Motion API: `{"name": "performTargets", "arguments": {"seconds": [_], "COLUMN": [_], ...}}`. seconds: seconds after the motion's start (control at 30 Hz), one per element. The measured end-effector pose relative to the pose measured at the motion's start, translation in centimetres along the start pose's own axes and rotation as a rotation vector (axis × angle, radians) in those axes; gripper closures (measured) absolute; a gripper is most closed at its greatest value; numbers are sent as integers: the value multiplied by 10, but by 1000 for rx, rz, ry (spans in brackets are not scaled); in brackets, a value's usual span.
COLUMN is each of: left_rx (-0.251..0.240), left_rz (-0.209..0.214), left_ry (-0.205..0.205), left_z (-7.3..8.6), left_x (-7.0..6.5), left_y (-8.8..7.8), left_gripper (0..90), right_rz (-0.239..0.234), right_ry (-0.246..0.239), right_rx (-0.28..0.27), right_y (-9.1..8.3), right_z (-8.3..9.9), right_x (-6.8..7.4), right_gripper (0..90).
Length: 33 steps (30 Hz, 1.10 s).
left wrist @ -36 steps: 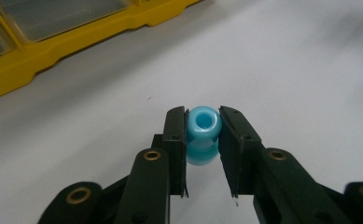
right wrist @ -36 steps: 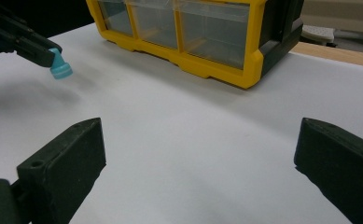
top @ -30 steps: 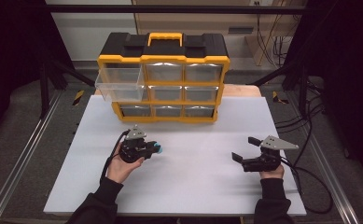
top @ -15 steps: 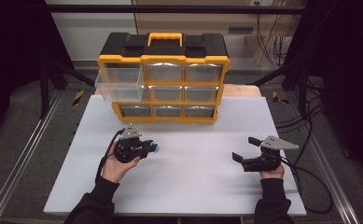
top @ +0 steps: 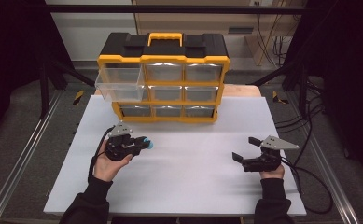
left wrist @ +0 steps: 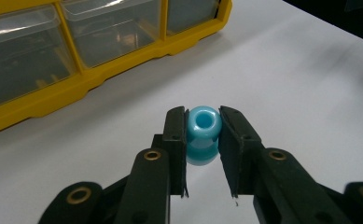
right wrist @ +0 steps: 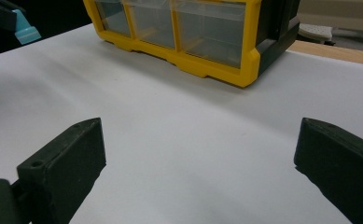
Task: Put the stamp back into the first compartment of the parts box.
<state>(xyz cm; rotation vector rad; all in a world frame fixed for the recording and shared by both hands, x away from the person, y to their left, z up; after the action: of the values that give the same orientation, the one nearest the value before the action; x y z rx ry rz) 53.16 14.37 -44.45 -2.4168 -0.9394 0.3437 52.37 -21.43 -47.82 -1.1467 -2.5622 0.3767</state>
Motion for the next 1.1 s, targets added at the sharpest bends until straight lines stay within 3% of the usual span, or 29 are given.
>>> {"name": "performTargets", "arguments": {"seconds": [1.1], "left_rx": [-86], "left_rz": [-40], "left_ry": [-28], "left_z": [-21], "left_x": [15], "left_y": [-44], "left_gripper": [724], "right_rz": [0], "right_ry": [-2], "right_rx": [5], "right_y": [0], "right_z": [1], "right_x": [0], "right_gripper": [25]}}
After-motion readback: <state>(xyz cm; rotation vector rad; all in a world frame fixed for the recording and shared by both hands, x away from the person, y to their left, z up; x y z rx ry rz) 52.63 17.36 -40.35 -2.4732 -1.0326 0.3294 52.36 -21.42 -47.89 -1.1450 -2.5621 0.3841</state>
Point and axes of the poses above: each handheld gripper's, and its own axes: y roughly forward along the jaws, z roughly out of its underside, x roughly to its left, the point moved 9 cm from there along y, roughly forward along the jaws, and after that the axes turned 4 degrees about y, right-handed, at the moved point
